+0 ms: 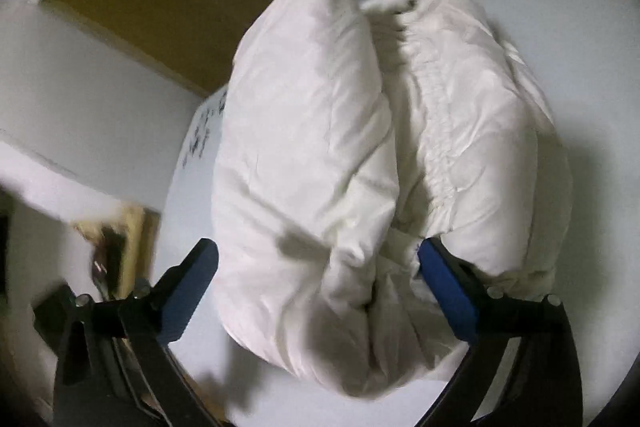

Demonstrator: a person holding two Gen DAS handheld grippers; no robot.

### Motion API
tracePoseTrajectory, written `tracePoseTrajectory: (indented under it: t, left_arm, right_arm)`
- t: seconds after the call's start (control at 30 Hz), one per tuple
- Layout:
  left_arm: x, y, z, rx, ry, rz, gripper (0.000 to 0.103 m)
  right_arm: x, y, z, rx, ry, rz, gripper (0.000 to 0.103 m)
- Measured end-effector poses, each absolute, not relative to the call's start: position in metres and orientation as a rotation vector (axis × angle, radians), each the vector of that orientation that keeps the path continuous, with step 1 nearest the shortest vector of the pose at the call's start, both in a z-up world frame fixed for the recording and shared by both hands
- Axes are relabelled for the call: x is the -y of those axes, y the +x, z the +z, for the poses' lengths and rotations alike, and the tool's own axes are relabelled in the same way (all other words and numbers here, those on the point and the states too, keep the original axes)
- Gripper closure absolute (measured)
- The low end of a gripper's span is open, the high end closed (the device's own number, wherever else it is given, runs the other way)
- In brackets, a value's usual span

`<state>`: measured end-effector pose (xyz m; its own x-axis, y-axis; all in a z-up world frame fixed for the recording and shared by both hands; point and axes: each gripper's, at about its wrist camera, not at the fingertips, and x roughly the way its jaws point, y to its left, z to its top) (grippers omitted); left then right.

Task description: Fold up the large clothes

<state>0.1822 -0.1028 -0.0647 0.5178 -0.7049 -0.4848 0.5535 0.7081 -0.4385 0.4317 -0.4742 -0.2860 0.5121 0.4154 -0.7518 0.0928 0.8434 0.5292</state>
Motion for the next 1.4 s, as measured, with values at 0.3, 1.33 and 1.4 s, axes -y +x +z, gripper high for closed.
tracePoseTrajectory:
  t: [0.3, 1.33, 1.4]
  left_arm:
    - [0.117, 0.172, -0.075, -0.727, -0.241, -0.811, 0.000]
    - [0.175, 0.319, -0.013, -0.702, -0.187, -0.439, 0.000]
    - [0.211, 0.349, -0.010, -0.682, -0.143, -0.405, 0.000]
  right_arm:
    - [0.480, 0.430, -0.268, -0.943, 0.489, 0.135, 0.034]
    - [0.520, 0.317, -0.294, -0.958, 0.654, 0.131, 0.094]
    - [0.518, 0.313, -0.291, -0.947, 0.645, 0.129, 0.094]
